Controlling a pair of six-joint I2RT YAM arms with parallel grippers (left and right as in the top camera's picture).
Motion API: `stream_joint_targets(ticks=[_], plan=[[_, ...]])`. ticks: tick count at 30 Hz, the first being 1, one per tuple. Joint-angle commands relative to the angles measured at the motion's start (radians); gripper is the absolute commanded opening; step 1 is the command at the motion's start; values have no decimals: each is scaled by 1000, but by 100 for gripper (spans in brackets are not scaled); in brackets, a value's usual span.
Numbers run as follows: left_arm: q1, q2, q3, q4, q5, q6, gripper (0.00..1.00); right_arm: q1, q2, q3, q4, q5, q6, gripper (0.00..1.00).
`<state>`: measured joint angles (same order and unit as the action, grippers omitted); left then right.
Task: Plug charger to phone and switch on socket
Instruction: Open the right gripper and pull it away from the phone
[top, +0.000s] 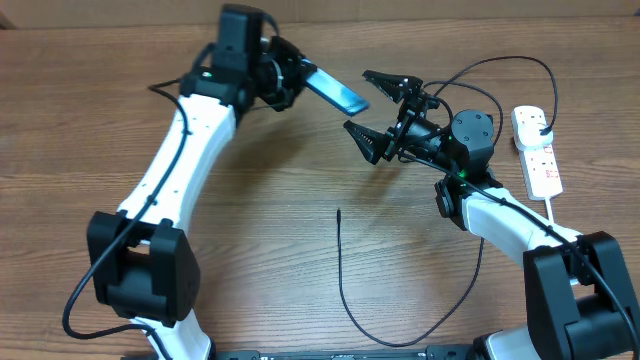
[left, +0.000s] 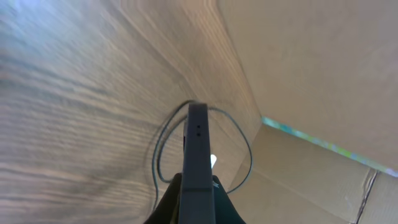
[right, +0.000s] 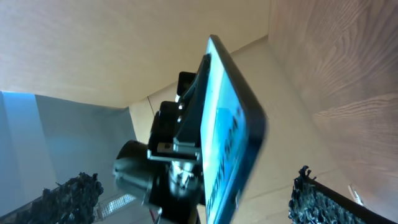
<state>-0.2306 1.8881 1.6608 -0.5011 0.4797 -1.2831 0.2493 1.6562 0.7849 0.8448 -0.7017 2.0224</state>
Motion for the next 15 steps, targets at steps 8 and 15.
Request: stream_joint_targets(ticks=[8,15], plan=[[189,5,3,4,372,356,4,-45,-6,21,-168,-128,-276,100],[266,5,3,-4,626,592,4,-82,-6,22,-182,-222,-582,100]])
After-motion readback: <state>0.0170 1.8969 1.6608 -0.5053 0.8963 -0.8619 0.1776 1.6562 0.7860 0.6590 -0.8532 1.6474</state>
